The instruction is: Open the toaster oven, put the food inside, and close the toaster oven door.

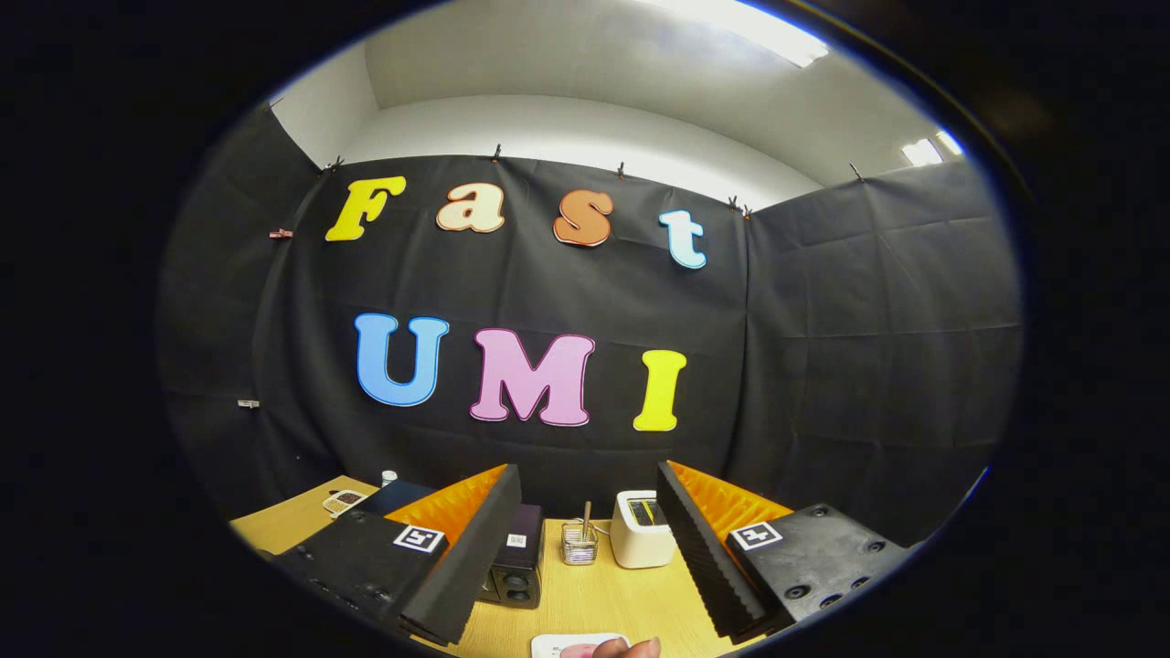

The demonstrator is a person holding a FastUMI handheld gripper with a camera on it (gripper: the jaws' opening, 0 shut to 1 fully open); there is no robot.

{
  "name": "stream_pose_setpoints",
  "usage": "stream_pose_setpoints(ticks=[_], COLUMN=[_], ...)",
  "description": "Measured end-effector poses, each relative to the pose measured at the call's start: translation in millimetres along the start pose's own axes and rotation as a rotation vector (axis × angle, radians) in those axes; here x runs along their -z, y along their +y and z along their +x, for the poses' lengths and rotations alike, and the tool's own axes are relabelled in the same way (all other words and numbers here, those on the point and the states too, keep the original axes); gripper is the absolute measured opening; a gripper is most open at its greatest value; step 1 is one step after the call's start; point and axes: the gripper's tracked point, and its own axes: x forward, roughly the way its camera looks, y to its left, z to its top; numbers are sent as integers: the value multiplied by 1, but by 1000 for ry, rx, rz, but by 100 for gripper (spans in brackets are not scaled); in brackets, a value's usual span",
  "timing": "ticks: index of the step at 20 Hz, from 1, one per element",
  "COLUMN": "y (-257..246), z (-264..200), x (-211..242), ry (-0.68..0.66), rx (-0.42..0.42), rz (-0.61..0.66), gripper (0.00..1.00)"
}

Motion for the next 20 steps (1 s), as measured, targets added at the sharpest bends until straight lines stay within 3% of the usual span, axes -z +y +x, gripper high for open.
stream_pose_setpoints(ticks=[5, 12, 20], y=[22, 128, 218], z=[0, 22, 49], x=[11, 41, 156], ry=[18, 78, 336], rx=[-23, -140, -154], rz=[31, 71, 82], gripper=[97, 98, 98])
